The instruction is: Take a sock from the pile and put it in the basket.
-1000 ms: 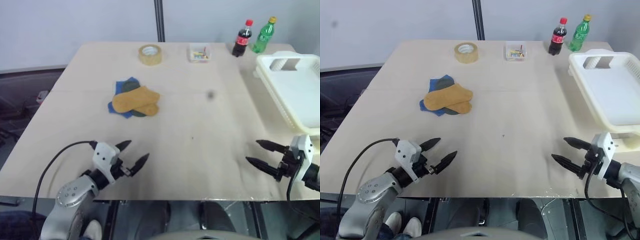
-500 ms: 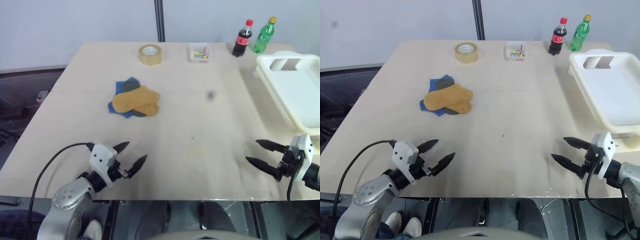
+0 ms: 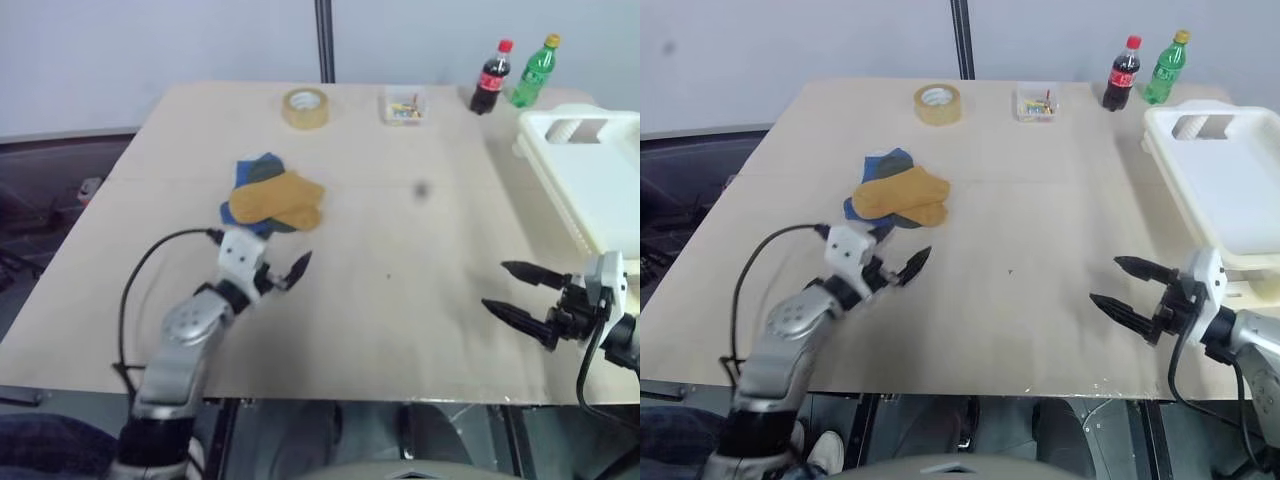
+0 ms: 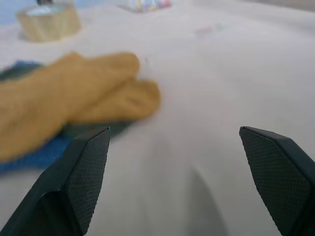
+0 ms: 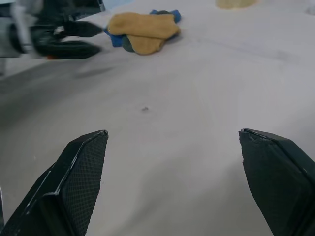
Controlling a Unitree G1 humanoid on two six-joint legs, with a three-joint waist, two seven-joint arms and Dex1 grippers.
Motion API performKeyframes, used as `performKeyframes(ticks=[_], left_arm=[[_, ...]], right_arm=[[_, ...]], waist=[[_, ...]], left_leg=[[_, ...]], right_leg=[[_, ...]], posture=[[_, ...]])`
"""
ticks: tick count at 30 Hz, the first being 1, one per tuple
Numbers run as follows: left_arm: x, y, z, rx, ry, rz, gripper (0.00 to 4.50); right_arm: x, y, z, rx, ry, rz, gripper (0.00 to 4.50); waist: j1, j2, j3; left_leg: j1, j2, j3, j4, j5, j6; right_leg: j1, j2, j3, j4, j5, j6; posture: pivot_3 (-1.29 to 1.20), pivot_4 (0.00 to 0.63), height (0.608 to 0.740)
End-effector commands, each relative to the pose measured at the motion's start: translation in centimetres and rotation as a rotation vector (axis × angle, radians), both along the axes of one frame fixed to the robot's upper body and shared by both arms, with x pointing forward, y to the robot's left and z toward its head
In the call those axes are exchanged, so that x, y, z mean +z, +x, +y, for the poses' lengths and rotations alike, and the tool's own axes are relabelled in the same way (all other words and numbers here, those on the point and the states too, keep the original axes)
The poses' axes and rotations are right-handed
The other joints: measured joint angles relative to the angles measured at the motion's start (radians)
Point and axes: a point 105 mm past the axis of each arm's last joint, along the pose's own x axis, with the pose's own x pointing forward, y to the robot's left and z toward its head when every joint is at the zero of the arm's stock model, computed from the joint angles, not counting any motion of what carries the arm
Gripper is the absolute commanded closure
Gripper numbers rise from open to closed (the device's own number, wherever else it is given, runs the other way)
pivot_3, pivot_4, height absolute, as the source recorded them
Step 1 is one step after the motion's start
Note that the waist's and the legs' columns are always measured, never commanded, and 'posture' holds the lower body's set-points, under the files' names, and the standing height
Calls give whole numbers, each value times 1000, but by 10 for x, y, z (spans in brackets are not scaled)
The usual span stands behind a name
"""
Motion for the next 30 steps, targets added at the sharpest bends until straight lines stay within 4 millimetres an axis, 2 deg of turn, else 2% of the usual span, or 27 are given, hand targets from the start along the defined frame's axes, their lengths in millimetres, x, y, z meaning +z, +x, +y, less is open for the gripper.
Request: performKeyframes(ticks=[1,7,12,18,28,30], left_arm=[[12,26,-16,29,30,-51,0],[26,71,-43,122,30,-68,0],[24,91,-41,268,31,-4,0],[18,100,-37,338,75,37,0],[16,100,-34,392,96,50,0],[17,99,-33,400,98,45,551]], right_arm=[[7,-1,4,13,2,-36,81],[7,3,5,-1,5,-55,81],[7,3,4,-21,6,-62,81],[4,0,2,-38,6,-59,81],[0,0,-2,-52,-2,-57,81],[-1,0,-2,-50,-2,-56,0]], waist=[[-2,0,0],[-5,-1,0],[-6,-1,0],[-5,-1,1],[-5,-1,1],[-5,-1,1]], left_leg=[[0,0,-1,0,0,0],[-2,-2,-3,0,0,0],[-2,-2,-3,0,0,0],[-2,-2,-4,1,1,-1],[-2,-2,-4,1,3,-4],[-2,-2,-4,2,3,-5]], right_leg=[[0,0,0,0,0,0],[-1,0,-3,0,0,1],[-1,0,-3,1,0,1],[-1,0,-3,1,0,1],[-1,0,-3,2,0,1],[-1,0,-3,2,0,1]], posture=[[0,150,738],[0,150,738],[0,150,738],[0,150,738],[0,150,738],[0,150,738]])
